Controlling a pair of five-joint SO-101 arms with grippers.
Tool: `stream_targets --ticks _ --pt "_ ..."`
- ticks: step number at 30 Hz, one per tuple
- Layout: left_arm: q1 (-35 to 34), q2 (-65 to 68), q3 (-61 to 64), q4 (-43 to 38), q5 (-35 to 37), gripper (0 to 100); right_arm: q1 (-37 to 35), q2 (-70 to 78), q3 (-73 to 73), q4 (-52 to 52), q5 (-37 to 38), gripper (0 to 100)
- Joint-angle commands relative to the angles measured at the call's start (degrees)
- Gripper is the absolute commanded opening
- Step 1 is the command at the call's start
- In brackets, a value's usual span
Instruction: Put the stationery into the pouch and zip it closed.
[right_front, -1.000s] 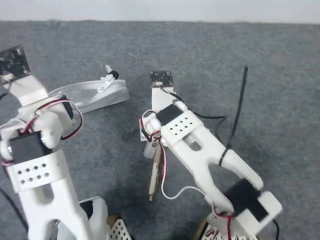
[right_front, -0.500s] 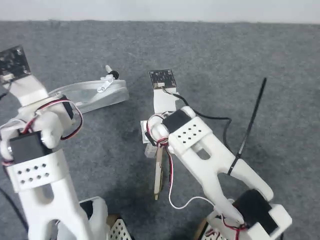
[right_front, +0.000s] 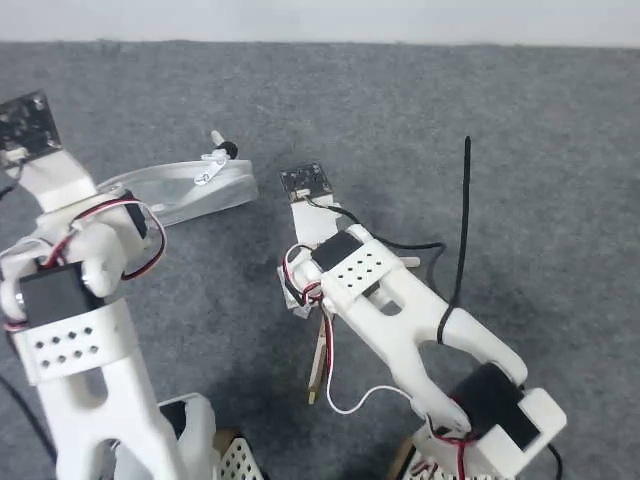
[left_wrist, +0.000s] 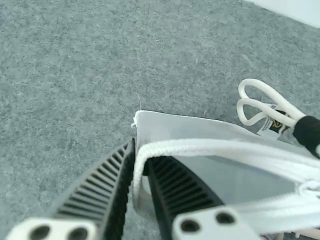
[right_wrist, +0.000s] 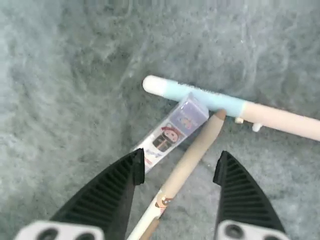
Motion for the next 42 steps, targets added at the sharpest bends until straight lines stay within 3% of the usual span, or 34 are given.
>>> stream_targets --ticks 1,12,17,25,31,42 --pt "-0.44 -0.18 -0.92 -2.2 -0.44 1 -0.66 -0.4 -3.52 1.01 0.62 21.0" --pt "-0.44 -0.18 -0.92 -2.2 -0.44 1 3.74 0.66 -3.16 1.1 0.44 21.0" --pt "-0.44 -0.18 -0.13 -2.55 -0.44 1 3.91 8.22 -5.27 1.1 -3.52 21.0" --pt "-0.53 -0.18 -0.13 -2.46 -0.44 1 5.67 17.36 -10.55 1.19 -3.52 20.9" --pt "-0.62 -0.18 -0.13 -2.29 -0.44 1 6.46 18.24 -11.43 1.19 -3.52 8.4" --pt "-0.62 -0.18 -0.13 -2.29 -0.44 1 6.29 17.89 -11.08 2.59 -3.25 7.6"
